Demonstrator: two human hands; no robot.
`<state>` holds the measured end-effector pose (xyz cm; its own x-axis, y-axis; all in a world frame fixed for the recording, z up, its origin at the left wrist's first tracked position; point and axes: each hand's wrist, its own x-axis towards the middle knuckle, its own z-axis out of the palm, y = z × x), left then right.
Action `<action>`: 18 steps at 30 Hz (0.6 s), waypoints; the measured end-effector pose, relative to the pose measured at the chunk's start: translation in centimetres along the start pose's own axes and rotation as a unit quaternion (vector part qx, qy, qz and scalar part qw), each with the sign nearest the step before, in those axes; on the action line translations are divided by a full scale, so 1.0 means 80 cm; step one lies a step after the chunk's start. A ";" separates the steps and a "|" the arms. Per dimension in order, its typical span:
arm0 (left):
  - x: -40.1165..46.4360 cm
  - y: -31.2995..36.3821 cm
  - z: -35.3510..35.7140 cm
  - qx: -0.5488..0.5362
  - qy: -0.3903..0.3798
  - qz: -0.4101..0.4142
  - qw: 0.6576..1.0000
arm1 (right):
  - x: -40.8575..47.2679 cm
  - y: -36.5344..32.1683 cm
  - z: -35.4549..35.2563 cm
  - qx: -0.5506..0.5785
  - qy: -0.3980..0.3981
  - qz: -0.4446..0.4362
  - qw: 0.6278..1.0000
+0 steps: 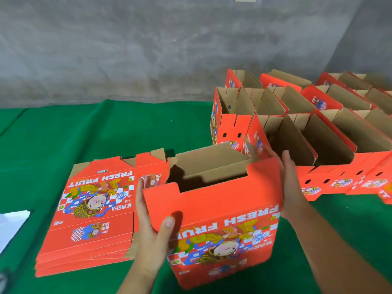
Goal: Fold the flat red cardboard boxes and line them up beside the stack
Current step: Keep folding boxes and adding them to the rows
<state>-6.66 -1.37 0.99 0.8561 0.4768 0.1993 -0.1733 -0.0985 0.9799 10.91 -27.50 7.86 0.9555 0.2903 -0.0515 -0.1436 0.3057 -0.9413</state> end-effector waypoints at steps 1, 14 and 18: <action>0.003 -0.003 0.000 0.023 0.009 0.008 1.000 | -0.006 -0.004 0.000 -0.022 -0.005 -0.025 0.999; 0.008 0.002 -0.008 0.246 -0.097 0.120 0.957 | -0.043 0.047 -0.079 0.013 -0.004 0.045 0.999; 0.009 0.009 -0.017 0.324 -0.088 0.156 0.929 | -0.046 0.041 -0.077 -0.078 0.003 0.045 0.996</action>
<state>-6.84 0.11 1.81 0.8892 0.1926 0.4149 -0.1459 -0.7403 0.6562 8.50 -33.14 2.88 0.9421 0.3054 -0.1388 -0.1869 0.1340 -0.9732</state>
